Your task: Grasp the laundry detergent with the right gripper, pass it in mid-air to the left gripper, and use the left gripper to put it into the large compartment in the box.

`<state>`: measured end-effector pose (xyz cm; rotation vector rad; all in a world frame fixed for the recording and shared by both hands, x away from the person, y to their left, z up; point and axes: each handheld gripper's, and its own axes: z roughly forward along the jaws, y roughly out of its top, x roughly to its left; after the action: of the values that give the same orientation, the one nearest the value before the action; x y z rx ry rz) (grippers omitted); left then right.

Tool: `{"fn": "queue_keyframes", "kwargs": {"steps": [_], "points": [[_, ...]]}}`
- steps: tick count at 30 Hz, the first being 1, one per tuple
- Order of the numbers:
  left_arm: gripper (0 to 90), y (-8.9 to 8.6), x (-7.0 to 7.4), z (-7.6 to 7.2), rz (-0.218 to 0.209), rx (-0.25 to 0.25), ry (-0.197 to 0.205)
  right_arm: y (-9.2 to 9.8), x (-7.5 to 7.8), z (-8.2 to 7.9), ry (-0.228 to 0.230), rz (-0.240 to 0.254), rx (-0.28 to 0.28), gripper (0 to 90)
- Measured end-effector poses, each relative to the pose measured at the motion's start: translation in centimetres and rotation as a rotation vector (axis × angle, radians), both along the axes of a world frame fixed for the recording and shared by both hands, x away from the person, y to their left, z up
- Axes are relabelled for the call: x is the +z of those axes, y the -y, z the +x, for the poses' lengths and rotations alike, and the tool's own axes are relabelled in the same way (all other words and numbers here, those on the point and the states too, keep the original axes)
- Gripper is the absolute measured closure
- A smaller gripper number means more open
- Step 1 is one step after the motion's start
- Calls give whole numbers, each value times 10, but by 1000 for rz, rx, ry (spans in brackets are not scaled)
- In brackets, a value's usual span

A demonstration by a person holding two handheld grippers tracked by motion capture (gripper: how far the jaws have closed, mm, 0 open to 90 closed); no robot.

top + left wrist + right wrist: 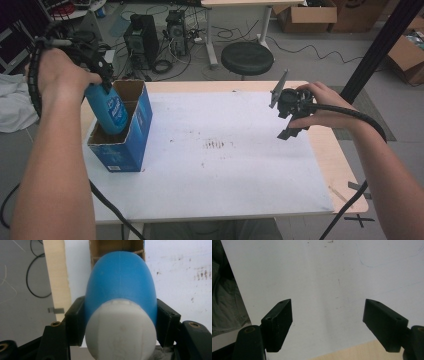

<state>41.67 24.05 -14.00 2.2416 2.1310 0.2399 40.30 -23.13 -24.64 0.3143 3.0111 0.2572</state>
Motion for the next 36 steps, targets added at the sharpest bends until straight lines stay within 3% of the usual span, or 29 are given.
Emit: {"fn": "queue_keyframes", "kwargs": {"steps": [11,23,36], "points": [[388,-3,-43,6,-13,-4,-41,1,-5,2,-7,4,-7,237],[387,-1,-87,9,8,-20,-83,0,-8,3,-2,5,-9,235],[386,1,-114,10,17,-32,-109,-3,-8,4,-4,6,-4,237]]}}
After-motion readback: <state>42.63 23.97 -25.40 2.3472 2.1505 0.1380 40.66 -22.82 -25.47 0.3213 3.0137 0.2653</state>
